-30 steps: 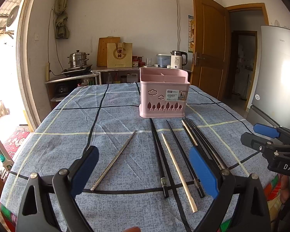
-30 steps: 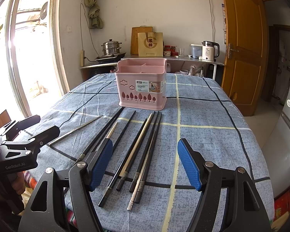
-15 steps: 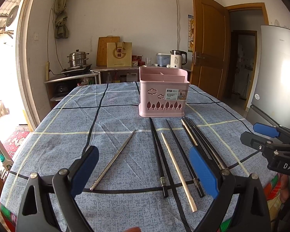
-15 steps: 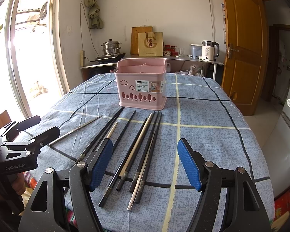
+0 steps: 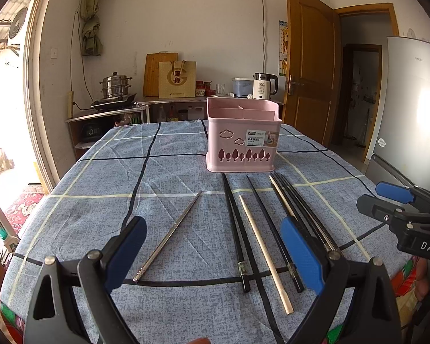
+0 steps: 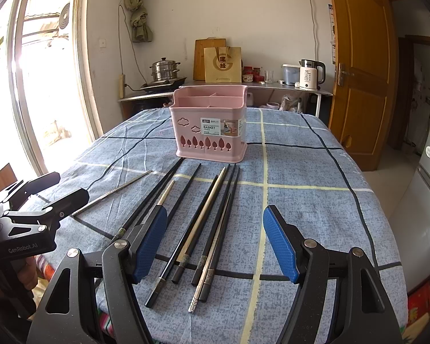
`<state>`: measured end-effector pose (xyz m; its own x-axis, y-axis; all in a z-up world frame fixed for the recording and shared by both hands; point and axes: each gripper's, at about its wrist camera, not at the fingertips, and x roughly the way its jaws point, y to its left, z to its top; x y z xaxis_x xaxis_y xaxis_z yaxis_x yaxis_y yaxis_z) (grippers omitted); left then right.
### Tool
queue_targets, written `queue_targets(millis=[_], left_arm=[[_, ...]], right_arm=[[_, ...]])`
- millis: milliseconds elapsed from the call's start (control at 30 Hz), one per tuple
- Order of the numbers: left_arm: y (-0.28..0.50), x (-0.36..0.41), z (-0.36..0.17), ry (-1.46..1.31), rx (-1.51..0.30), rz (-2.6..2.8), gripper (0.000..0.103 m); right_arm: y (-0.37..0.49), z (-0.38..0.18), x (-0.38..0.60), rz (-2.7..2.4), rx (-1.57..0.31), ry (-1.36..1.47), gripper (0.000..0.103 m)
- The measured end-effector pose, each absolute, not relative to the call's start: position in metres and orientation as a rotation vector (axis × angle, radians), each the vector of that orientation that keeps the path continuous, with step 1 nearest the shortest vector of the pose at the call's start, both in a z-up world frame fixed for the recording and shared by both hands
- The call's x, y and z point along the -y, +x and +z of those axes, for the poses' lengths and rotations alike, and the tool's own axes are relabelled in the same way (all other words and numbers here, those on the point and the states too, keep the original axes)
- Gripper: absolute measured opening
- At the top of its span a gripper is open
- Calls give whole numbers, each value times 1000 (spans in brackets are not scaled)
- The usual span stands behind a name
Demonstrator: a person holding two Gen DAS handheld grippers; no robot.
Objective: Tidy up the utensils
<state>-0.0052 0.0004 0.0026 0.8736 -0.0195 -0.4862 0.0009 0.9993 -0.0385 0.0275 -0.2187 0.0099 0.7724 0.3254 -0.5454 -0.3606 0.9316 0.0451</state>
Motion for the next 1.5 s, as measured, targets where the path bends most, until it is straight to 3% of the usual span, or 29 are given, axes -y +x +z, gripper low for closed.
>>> queue_targets(millis=[567,667,733,867,900,1100,1333,1500], left_arm=[[46,-19,-18,40,-638,7,92],[62,-27,-23,72,-674,42,82],[74,-32,-28,89,-705,54,81],[94,-43,-40,67,-777,10,81],[98,-44,-42,65,-791,5,79],[111,-44,-53,72,-851,-29,66],[124,-42,-56,82,-882,-43,53],[129,-36,-54,87,-882,-70,27]], right_arm=[[68,-7,206,403,-664,-64,70],[79,-11,200,412,-681,-70,70],[88,-13,196,420,-695,-70,70],[109,-21,193,413,-743,-60,54],[113,-23,193,408,-756,-57,47],[122,-27,182,460,-789,-44,28],[133,-36,160,503,-833,-53,20],[140,-37,163,480,-840,-43,18]])
